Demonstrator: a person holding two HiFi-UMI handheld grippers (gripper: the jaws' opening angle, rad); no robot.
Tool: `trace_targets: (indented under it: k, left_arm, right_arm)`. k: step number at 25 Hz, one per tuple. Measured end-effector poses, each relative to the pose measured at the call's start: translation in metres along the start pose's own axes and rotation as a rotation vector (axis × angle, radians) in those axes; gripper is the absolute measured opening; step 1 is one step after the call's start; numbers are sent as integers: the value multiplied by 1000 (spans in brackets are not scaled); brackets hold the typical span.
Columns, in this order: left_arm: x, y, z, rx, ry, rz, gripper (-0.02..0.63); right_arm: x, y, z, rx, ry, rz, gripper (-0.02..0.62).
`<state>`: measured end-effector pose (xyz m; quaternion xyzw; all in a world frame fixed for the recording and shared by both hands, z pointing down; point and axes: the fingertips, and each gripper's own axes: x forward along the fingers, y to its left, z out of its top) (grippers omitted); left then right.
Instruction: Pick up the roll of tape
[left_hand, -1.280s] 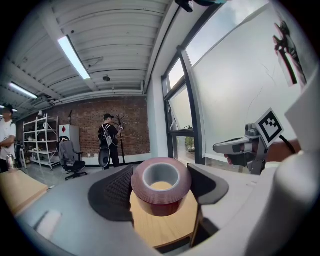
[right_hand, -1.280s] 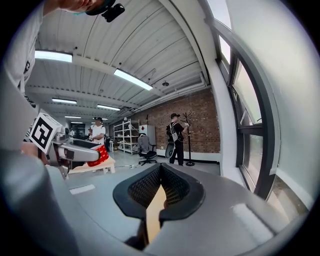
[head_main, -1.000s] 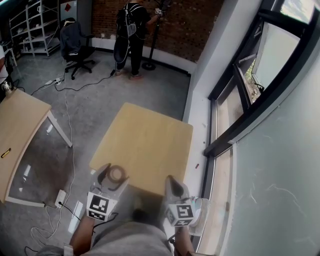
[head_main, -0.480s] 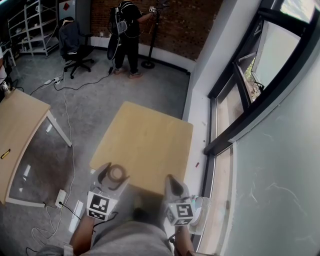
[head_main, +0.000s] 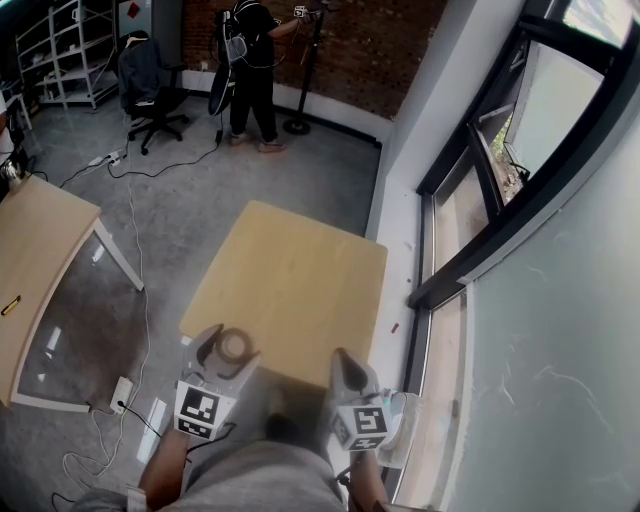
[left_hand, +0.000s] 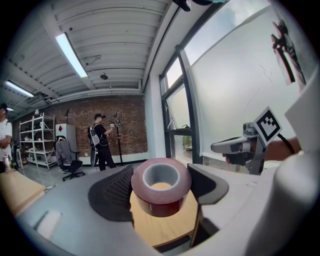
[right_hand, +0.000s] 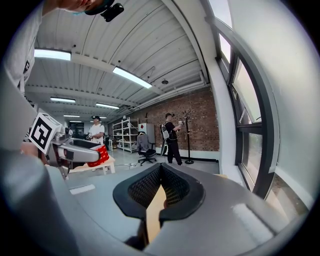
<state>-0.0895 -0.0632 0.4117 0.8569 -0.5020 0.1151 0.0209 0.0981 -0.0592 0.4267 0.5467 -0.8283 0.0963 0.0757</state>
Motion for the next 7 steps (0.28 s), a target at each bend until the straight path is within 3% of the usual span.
trace_targets:
  k: [7]
  left_arm:
    - [3, -2, -2, -2, 4, -4, 339]
  right_arm:
    - [0, -4, 2, 10, 6, 0, 12]
